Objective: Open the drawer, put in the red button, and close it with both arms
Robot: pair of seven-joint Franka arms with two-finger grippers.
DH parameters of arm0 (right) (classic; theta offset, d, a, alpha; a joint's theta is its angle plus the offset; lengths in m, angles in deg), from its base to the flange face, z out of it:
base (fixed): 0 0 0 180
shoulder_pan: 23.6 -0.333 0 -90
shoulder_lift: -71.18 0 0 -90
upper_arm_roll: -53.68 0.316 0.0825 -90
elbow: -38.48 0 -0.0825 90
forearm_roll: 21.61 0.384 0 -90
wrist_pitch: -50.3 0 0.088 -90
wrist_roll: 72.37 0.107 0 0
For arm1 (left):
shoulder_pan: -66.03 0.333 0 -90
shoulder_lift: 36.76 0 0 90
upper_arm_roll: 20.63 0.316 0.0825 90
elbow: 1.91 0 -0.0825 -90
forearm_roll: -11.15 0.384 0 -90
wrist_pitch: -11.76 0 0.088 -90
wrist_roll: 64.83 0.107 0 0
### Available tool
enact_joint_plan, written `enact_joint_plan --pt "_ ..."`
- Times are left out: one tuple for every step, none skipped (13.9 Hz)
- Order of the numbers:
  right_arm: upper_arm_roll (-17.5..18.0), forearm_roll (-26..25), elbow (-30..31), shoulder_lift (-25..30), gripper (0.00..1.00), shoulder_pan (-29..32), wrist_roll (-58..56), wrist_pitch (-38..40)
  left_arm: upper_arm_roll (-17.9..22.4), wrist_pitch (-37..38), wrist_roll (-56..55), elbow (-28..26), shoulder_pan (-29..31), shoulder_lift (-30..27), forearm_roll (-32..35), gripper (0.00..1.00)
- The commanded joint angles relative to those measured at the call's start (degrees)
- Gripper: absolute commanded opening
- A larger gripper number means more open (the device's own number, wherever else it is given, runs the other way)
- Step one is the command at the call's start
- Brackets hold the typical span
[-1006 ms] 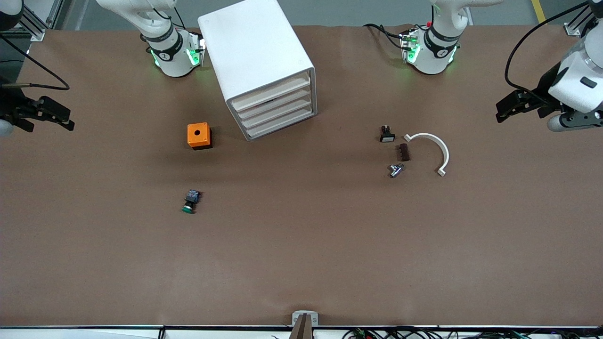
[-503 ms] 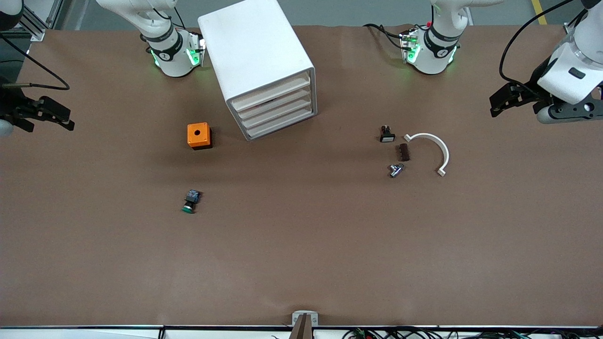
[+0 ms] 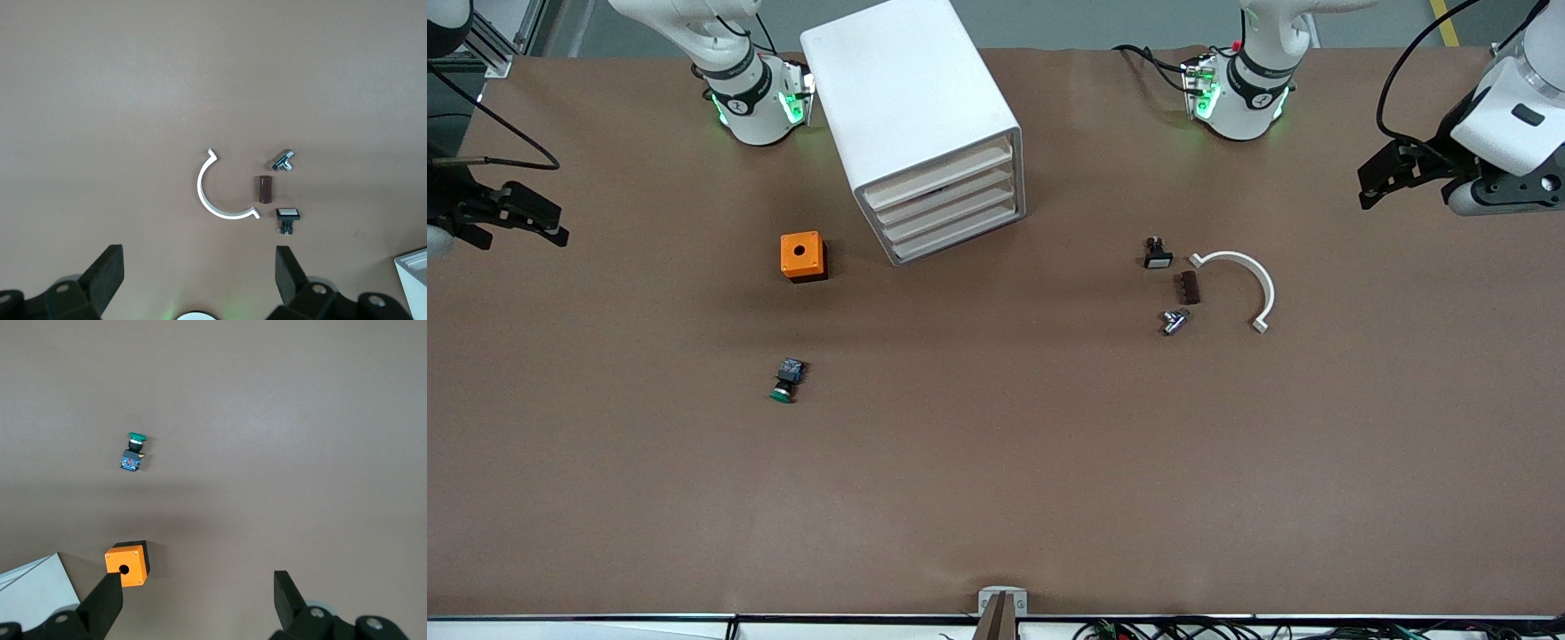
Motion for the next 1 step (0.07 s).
enact_joint_plan --pt "0.39 0.15 1.52 1.72 1.00 0.24 -0.43 -0.43 -0.19 0.91 0.81 0.97 0.38 -0.29 0.78 1.00"
